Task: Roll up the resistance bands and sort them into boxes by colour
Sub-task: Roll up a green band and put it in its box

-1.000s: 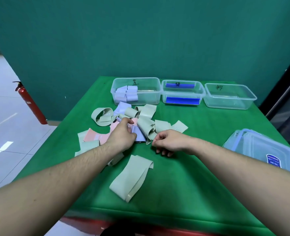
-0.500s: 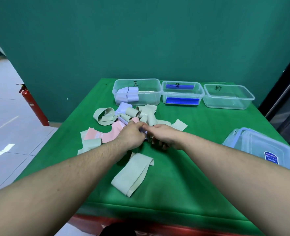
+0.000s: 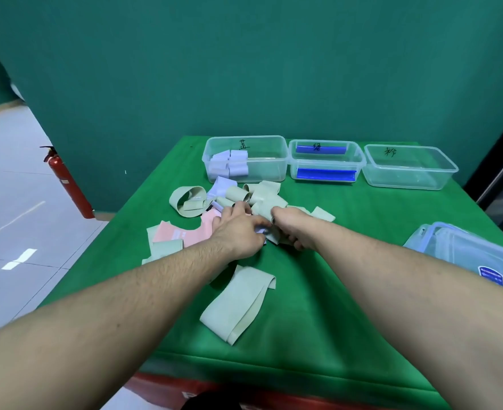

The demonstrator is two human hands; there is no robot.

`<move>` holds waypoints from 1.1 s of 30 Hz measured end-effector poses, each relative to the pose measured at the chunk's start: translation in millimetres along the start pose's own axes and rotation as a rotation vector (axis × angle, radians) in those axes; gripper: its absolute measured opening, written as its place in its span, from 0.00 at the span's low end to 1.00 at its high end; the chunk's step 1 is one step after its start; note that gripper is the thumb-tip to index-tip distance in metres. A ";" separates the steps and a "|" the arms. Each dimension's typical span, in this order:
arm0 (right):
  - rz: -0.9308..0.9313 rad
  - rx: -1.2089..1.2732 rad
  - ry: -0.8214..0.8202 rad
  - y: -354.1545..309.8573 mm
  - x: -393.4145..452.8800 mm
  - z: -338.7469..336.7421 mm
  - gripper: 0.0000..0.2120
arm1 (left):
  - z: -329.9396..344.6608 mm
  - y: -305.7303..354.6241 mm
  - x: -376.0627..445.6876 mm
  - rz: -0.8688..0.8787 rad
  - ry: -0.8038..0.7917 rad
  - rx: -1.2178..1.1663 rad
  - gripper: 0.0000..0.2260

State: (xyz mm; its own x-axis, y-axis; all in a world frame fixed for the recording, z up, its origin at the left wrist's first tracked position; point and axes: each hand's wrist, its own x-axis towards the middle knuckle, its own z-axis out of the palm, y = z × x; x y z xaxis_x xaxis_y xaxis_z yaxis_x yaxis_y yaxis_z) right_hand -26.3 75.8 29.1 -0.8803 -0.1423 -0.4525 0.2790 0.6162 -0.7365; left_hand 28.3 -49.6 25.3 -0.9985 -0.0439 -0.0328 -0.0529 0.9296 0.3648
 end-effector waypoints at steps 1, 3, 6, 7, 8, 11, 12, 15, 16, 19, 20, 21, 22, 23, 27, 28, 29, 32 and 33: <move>-0.017 -0.044 0.030 -0.4 0.5 0.4 0.14 | 0.9 0.1 0.7 0.010 0.004 0.015 0.15; -0.074 -0.102 0.089 -2.4 1.3 -1.1 0.15 | 1.8 -0.7 2.3 0.018 0.003 -0.015 0.14; -0.189 -0.130 0.157 -11.8 -5.6 -12.0 0.18 | -3.1 1.5 6.6 0.072 0.099 -0.135 0.11; -0.221 -0.125 0.174 -14.6 -9.1 -16.9 0.19 | -5.8 3.5 7.1 0.086 0.141 -0.232 0.11; -0.246 -0.115 0.187 -16.7 -13.0 -21.9 0.19 | -9.3 5.8 6.4 0.079 0.168 -0.364 0.10; -0.314 -0.002 0.197 -17.2 -27.9 -39.0 0.17 | -19.6 17.2 -0.8 0.017 0.241 -0.711 0.08; -0.336 0.044 0.188 -16.0 -34.4 -44.8 0.16 | -22.6 22.3 -3.5 0.000 0.261 -0.788 0.08; -0.403 0.209 0.183 -10.4 -54.3 -57.6 0.13 | -31.1 37.1 -10.1 -0.072 0.264 -0.967 0.03; -0.432 0.268 0.190 -7.6 -60.9 -60.4 0.12 | -32.8 42.7 -12.2 -0.107 0.234 -1.017 0.04; -0.498 0.404 0.154 2.7 -81.1 -64.6 0.07 | -32.2 59.9 -21.0 -0.150 0.076 -1.200 0.14; -0.502 0.429 0.121 7.8 -88.0 -65.4 0.07 | -31.8 66.3 -27.8 -0.148 0.017 -1.268 0.17; -0.500 0.443 0.086 13.8 -96.2 -66.5 0.08 | -30.7 72.6 -35.3 -0.152 -0.034 -1.330 0.20; -0.491 0.448 0.058 20.0 -104.6 -67.4 0.09 | -29.3 78.6 -41.4 -0.161 -0.076 -1.377 0.21; -0.484 0.448 0.025 26.1 -112.7 -67.9 0.10 | -27.7 83.7 -46.3 -0.177 -0.119 -1.422 0.22; -0.452 0.423 -0.153 61.5 -143.8 -69.0 0.18 | -26.5 101.7 -69.5 -0.254 -0.308 -1.530 0.23; -0.424 0.427 -0.203 70.6 -149.0 -70.1 0.22 | -24.6 104.7 -72.9 -0.272 -0.323 -1.526 0.20; -0.399 0.447 -0.268 80.4 -155.0 -71.7 0.22 | -22.3 109.0 -76.9 -0.287 -0.330 -1.510 0.17; -0.345 0.455 -0.421 106.3 -173.5 -74.4 0.19 | -14.4 121.9 -91.2 -0.313 -0.258 -1.493 0.15; -0.328 0.425 -0.411 113.9 -176.3 -75.0 0.20 | -12.1 125.2 -94.5 -0.309 -0.215 -1.504 0.16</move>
State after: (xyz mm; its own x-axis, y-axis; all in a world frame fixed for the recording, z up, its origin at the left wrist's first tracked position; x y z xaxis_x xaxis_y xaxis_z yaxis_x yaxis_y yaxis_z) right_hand 131.9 229.1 62.8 -0.7512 -0.6048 -0.2644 0.2227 0.1448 -0.9641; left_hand 115.9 66.5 85.4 -0.9326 0.0158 -0.3606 -0.3461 -0.3230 0.8809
